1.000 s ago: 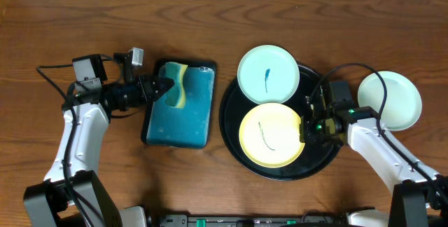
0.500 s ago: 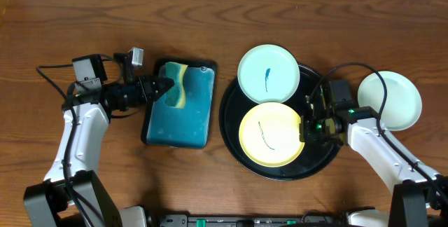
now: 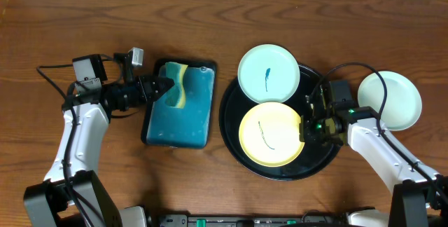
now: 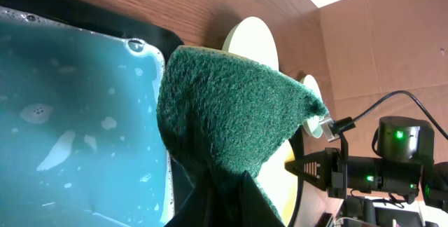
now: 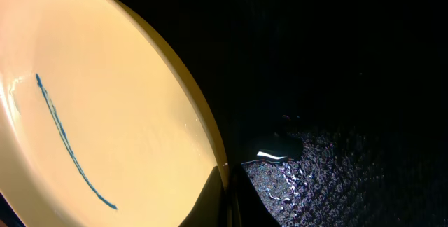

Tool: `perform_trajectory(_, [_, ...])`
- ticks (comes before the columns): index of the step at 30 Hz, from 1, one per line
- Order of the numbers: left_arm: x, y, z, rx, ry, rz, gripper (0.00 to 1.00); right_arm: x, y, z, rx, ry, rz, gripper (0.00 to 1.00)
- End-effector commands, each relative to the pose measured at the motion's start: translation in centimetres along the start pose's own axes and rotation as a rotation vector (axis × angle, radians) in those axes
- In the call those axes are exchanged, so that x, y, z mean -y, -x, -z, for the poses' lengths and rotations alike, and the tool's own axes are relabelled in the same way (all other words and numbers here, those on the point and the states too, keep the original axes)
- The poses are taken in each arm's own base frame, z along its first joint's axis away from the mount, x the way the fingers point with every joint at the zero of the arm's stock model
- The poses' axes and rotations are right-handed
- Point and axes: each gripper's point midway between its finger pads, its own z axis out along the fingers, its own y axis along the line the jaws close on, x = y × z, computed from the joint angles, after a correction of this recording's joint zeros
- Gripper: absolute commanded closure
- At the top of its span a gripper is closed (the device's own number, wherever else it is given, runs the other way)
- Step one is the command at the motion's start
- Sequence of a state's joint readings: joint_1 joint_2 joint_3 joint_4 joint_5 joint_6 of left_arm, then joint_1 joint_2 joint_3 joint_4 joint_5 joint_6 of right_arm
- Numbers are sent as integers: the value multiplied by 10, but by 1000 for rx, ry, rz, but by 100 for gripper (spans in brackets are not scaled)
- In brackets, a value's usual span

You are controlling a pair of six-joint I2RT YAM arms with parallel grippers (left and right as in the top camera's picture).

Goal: Clean dirty plates on tray and stack at the side

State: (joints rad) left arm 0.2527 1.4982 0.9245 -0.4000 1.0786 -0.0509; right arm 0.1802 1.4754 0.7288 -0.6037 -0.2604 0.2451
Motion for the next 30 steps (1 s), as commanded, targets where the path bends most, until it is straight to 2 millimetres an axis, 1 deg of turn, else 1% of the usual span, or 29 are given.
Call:
perform_trajectory(1, [5, -1, 1, -2, -34, -12, 93, -1, -3, -3, -7, -2, 1, 99])
perform_trajectory(6, [3, -2, 1, -4, -23, -8, 93, -2, -3, -3, -7, -1, 1, 99])
perform_trajectory(8, [-10, -8, -2, -18, 47, 25, 93, -2, -2, -3, -3, 0, 2, 99])
perform_trajectory(12, [-43, -22, -9, -46, 275, 80, 93, -2, 0, -3, 3, 1, 3, 99])
perform_trajectory(13, [-56, -24, -8, -43, 364, 112, 93, -2, 0, -3, 3, 1, 3, 99])
perform_trajectory(15, [-87, -30, 2, -15, 621, 205, 93, -2, 0, -3, 2, 1, 3, 99])
perform_trajectory(16, [-91, -32, 4, -14, 669, 199, 92, -2, 0, -3, 2, 2, 3, 99])
perform_trajectory(18, [-91, -34, -1, -26, 707, 162, 92, -2, -1, -3, -1, 1, 2, 99])
perform_trajectory(22, [-78, -38, -19, -53, 728, 62, 93, -2, -1, -3, -1, 0, 2, 99])
perform_trajectory(26, [-75, -41, -26, -61, 837, -48, 93, -2, -1, -3, -1, 0, 2, 99])
perform_trajectory(30, [-61, -44, -34, -88, 893, -163, 93, -2, -1, -3, 0, 1, 2, 99])
